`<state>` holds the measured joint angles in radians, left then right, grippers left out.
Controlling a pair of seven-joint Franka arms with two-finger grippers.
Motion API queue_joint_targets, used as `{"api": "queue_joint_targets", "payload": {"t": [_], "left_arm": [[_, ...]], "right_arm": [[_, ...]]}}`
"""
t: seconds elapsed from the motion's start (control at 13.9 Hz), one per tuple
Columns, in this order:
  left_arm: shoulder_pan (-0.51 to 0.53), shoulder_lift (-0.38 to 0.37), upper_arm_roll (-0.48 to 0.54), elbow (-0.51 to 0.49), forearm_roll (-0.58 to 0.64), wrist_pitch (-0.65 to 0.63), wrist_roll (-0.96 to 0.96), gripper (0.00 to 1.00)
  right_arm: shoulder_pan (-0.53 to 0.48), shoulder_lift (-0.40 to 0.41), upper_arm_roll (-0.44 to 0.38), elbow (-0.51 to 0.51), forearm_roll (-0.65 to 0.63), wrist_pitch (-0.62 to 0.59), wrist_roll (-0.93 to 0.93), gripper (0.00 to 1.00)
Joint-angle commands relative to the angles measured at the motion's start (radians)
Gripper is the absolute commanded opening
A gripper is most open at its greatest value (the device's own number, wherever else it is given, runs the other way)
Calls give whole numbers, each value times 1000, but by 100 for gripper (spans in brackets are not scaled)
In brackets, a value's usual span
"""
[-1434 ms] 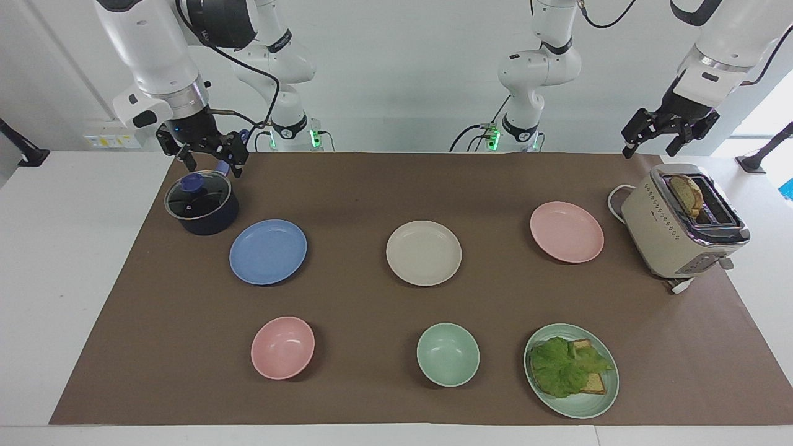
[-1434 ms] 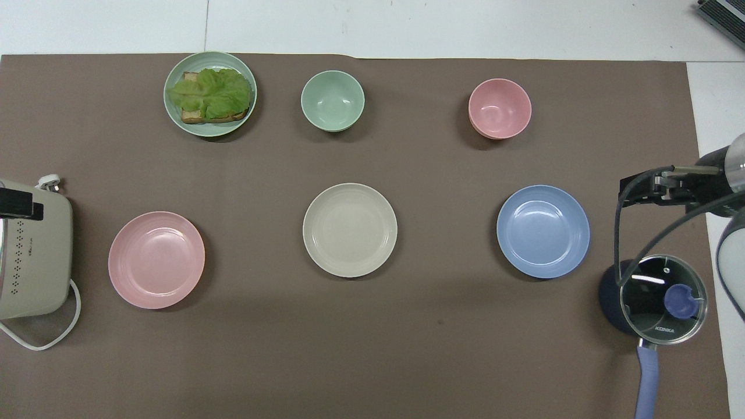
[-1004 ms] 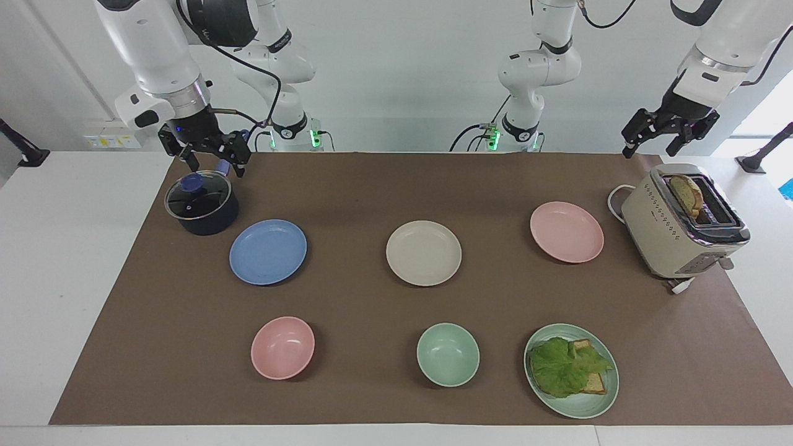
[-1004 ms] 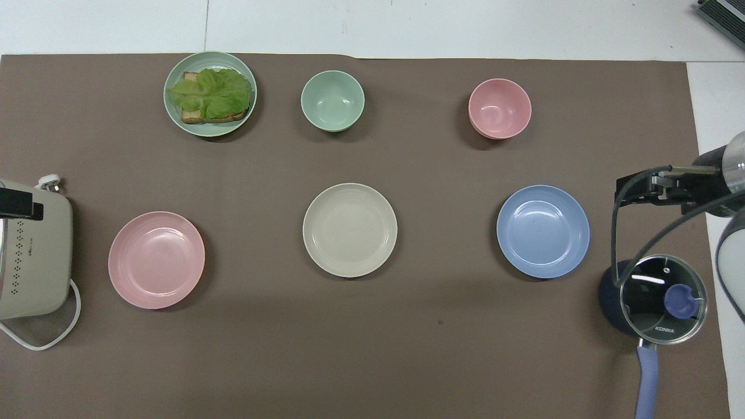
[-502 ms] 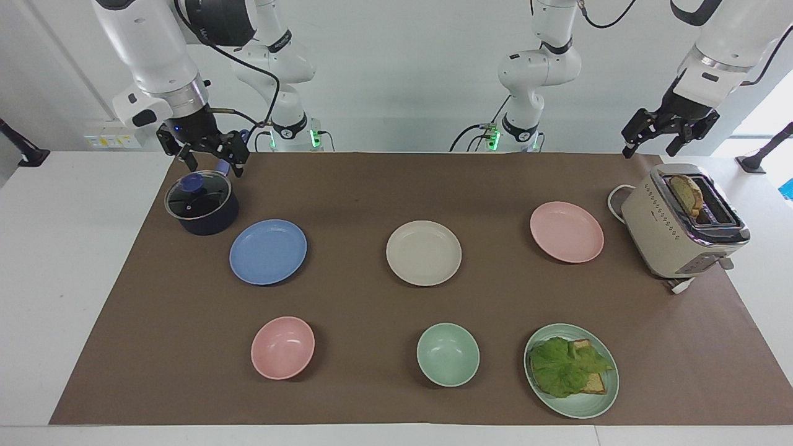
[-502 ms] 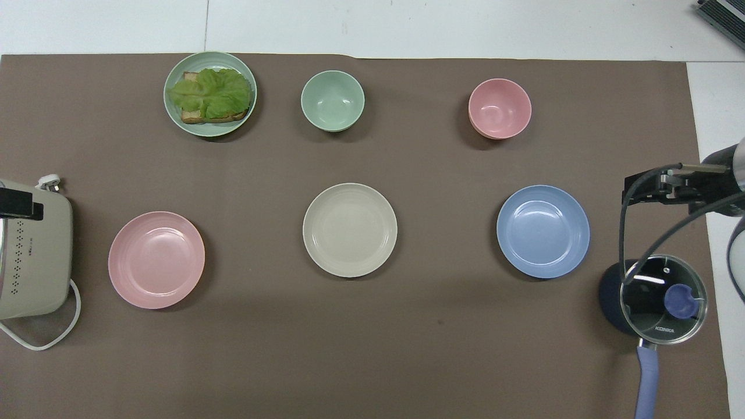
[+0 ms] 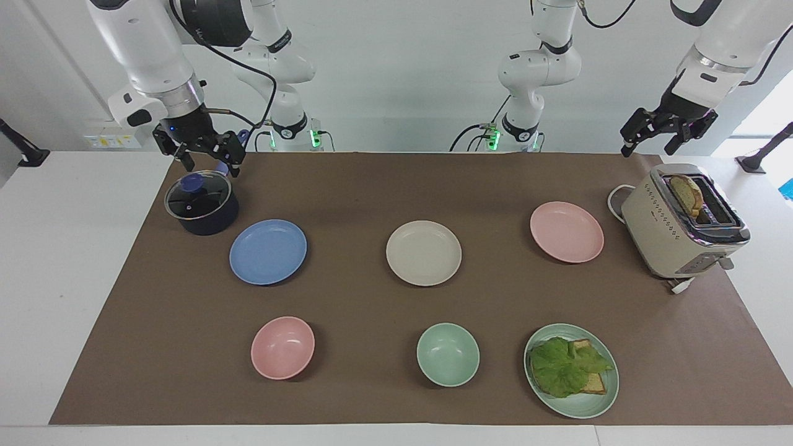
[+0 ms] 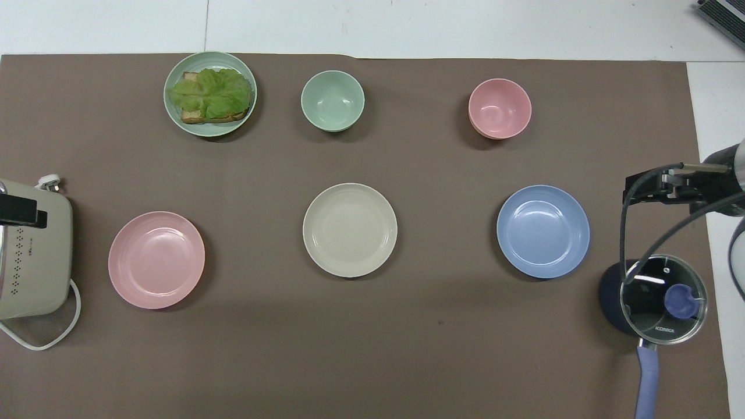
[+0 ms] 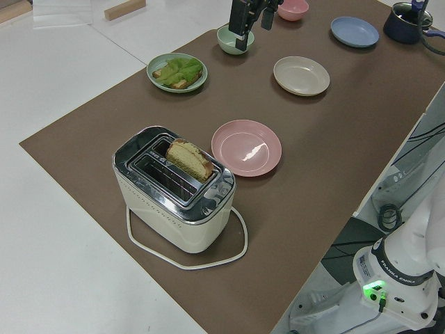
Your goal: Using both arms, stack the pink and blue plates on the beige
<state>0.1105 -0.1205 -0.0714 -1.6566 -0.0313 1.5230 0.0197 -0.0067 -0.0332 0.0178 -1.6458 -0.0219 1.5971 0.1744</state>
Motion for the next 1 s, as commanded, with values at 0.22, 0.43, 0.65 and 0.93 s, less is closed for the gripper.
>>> {"api": "queue_joint_targets", "payload": {"t": [0.22,0.43,0.65,0.93], "left_arm": [[61,-21,18,-104,4,14,0,100],[75,-21,18,-218,5,107,0,100],[58,-16,16,-334,5,239,2,100],[46,13,16,-469,10,403,2,100]], "right_arm": [[-13,-2,4,7,23,7,-16,100],[-13,-2,2,7,23,6,-16,100],[-15,-2,2,7,23,6,-16,100],[-19,-2,2,7,23,6,-16,100]]}}
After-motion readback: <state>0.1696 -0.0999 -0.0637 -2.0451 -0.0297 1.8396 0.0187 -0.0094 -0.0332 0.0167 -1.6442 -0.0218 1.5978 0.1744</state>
